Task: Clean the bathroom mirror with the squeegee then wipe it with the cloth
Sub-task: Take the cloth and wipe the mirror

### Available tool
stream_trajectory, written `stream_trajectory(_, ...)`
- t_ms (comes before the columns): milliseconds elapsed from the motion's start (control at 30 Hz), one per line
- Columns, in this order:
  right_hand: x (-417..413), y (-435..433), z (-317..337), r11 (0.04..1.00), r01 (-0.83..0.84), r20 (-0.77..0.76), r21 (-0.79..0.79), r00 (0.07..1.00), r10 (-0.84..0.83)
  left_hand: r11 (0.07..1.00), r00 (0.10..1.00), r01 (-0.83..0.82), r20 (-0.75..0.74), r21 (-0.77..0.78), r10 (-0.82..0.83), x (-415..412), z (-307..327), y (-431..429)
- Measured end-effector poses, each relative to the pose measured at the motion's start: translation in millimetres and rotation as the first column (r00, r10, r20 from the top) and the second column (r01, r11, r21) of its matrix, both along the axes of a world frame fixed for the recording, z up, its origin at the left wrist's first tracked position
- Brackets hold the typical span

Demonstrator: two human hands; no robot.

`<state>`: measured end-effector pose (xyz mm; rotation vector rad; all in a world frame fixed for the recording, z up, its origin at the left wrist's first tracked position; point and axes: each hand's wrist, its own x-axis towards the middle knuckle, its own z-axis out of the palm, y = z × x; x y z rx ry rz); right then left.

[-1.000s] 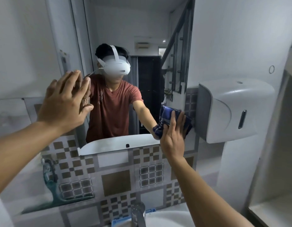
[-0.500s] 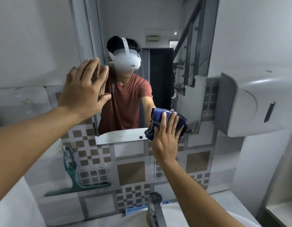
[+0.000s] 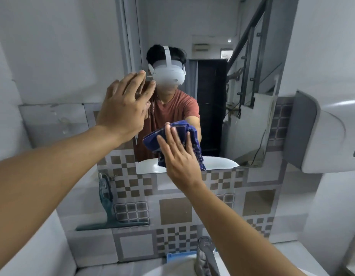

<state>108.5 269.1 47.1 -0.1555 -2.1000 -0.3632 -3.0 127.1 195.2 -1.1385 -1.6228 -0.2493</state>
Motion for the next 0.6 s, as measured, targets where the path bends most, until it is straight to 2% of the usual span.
stream_trajectory(233,-23,-21,-3,0.966,-0.121,0.2,0.227,0.977,0.075,1.0,1.0,-0.018,-0.018,-0.018,0.018,-2,2,-1)
stream_trajectory(400,-5,-2,-10,0.922,-0.219,0.358,0.318,0.928,0.097,1.0,0.999,-0.026,-0.035,-0.016,0.026,-3,1,0)
stream_trajectory(500,17,17,-17,0.914,-0.202,0.413,0.351,0.91,0.043,1.0,0.999,-0.019,-0.037,0.004,0.019,-3,-2,2)
stream_trajectory(600,40,39,-21,0.942,-0.106,0.368,0.32,0.93,-0.02,1.0,0.999,-0.018,-0.035,0.008,0.019,-4,-5,3)
